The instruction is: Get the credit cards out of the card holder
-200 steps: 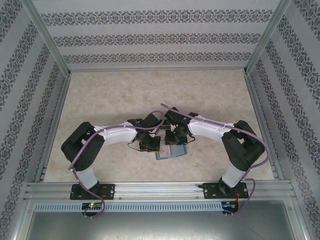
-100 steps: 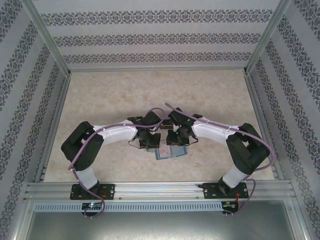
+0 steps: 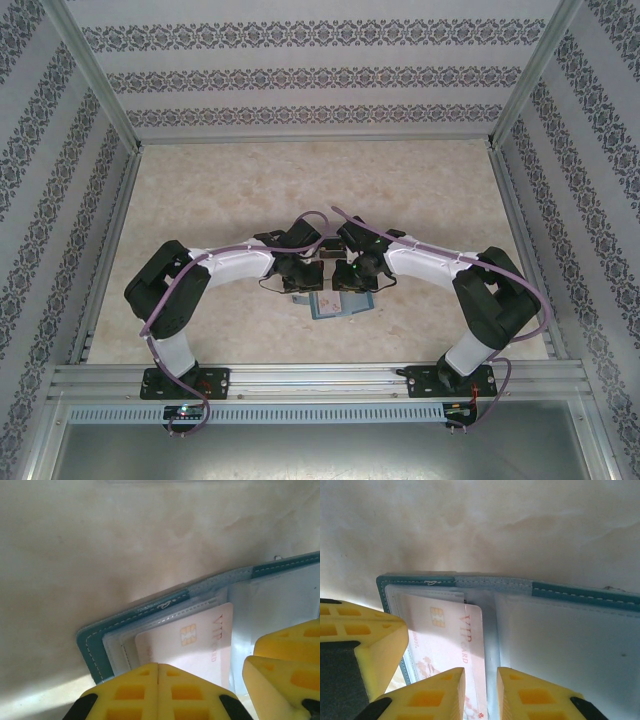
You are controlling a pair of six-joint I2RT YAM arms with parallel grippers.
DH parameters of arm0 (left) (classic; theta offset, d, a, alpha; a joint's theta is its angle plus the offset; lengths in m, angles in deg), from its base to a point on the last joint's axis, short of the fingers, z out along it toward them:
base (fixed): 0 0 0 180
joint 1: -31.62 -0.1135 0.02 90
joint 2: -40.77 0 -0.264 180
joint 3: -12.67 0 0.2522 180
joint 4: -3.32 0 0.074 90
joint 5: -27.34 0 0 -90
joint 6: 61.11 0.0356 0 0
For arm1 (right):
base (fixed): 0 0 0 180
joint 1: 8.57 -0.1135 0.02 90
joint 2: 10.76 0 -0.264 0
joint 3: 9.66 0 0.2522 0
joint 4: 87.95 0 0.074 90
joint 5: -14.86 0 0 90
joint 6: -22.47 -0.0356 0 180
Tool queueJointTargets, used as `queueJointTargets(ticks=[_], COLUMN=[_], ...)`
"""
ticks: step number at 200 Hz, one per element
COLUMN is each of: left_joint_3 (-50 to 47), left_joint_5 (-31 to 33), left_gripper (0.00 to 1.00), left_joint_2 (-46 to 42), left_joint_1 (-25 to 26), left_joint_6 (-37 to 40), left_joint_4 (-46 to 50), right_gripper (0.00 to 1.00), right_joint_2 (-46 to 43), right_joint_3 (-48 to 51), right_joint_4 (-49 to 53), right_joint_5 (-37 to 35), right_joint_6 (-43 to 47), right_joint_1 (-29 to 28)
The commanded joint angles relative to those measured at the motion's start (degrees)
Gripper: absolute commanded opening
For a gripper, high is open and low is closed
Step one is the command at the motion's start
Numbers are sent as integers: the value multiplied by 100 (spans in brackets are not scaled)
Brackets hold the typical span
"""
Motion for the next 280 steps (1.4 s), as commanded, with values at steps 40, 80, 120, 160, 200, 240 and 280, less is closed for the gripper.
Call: queueJointTargets(ticks=[40,80,120,160,200,240,280], left_joint_3=[-118,-192,-193,-174,-142,-118,-182], left_joint_5=[70,86,64,55,40,88,172], left_gripper=[0,0,0,0,0,0,0], left_joint_2=[195,253,218,183,154,103,95], left_joint_1=[-70,-69,-69,-69,-74,-69,-69], left_joint_6=[71,97,94,94,101,146,201], left_joint_4=[202,269,260,271,305,423,523], right_gripper=[24,24,25,25,25,25,25], right_joint_2=[-20,74,209,330,430,398,540], right_joint_3=[89,221,348,449,385,148,-125], right_joint_4=[-228,-582,-730,-810,-692,-270,26], right_joint_5=[299,612,707,725,566,-4,-204], right_joint_6=[-158,-324,-383,-399,-341,-143,69], right_joint_1=[82,93,91,79,61,47,49])
